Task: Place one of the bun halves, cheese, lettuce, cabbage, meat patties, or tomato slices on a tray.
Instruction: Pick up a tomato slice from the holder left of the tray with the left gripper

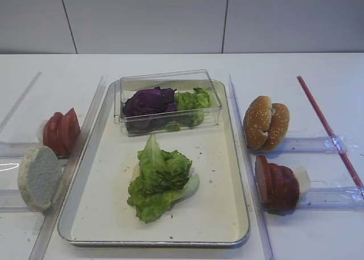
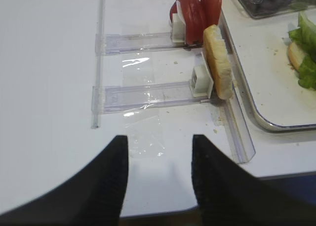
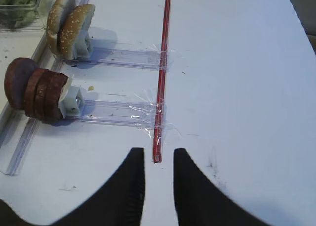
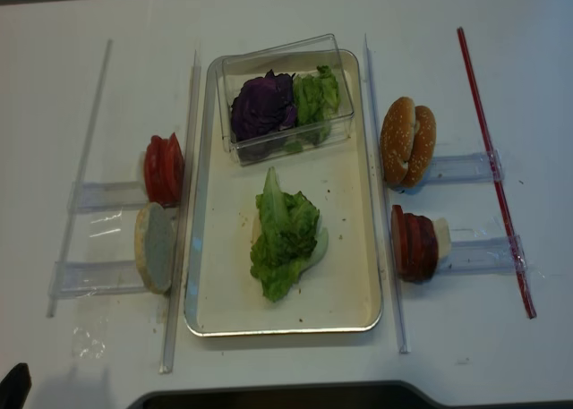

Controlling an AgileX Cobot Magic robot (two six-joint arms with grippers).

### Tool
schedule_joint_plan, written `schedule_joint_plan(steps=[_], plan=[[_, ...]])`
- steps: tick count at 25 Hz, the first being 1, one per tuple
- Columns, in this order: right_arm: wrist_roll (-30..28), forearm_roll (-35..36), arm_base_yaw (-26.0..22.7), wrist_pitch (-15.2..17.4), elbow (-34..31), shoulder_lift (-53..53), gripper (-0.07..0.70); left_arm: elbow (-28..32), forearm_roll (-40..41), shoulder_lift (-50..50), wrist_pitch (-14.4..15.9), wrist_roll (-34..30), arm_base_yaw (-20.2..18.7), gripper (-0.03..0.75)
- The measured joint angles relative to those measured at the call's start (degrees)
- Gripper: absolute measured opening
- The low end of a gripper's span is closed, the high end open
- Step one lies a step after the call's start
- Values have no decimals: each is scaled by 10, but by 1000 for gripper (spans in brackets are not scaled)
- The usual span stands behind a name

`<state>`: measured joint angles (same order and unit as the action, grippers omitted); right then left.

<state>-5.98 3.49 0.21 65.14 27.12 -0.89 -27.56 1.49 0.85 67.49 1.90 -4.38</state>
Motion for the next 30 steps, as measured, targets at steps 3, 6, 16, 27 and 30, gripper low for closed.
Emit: schedule_joint_plan(steps=[3, 6, 16, 27, 30], plan=[[0, 0, 0, 0, 0, 0, 178, 0, 0, 0, 0, 0, 0, 293], [0, 0, 0, 0, 0, 0, 178, 0, 0, 0, 0, 0, 0, 293], [0, 0, 0, 0, 0, 0, 178, 0, 0, 0, 0, 0, 0, 293], [0, 0, 0, 0, 0, 0, 178, 0, -24, 0, 0, 17, 0, 293], [0, 0, 0, 0, 0, 0, 178, 0, -42, 0, 0, 19, 0, 293]])
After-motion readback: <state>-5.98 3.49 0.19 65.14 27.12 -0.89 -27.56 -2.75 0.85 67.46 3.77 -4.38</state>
